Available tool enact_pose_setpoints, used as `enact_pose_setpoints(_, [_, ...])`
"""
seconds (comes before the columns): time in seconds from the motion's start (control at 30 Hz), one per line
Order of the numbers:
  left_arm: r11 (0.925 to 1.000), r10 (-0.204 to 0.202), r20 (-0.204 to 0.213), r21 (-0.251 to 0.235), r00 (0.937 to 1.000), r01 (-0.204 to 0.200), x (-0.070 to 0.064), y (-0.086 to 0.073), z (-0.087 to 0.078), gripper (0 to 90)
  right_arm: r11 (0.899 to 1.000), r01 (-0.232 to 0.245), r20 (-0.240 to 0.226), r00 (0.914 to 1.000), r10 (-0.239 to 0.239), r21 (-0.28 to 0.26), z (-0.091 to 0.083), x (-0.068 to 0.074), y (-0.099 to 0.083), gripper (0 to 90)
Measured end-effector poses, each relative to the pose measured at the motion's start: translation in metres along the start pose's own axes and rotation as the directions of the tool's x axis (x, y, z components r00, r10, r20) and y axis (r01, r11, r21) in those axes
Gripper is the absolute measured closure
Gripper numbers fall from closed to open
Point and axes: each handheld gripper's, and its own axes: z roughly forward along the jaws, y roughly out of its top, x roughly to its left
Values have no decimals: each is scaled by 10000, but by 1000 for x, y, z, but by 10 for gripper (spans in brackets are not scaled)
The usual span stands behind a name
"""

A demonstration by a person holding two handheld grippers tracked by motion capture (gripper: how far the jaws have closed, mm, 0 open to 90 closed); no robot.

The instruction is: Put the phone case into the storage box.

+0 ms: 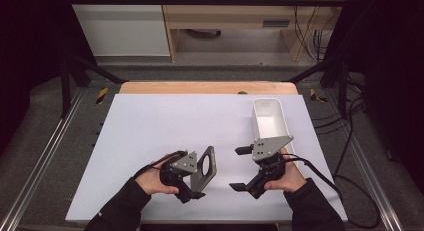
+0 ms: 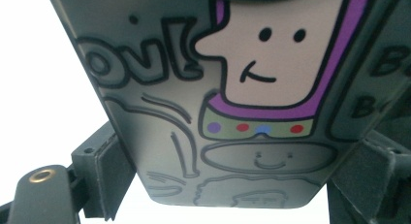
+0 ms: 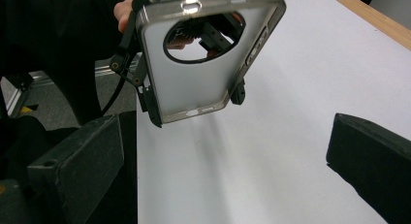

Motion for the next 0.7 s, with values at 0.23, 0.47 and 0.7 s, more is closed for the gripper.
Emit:
enact_pose_setpoints(0.23, [9991, 62, 65, -411, 10000, -59, -1, 1, -2, 114, 9997, -121, -85, 9999, 119, -210, 5, 2, -3, 5])
enact_pose_setpoints(0.47, [9980, 94, 210, -628, 9997, -81, -1, 3, -1, 114, 9991, -177, -298, 9994, 165, -382, 8, 3, -3, 7])
enact_pose_setpoints(0.7, [9978, 353, 475, -584, 9982, -325, -1, 8, 3, 115, 9988, -196, -503, 9986, 173, -456, 11, 4, -2, 11])
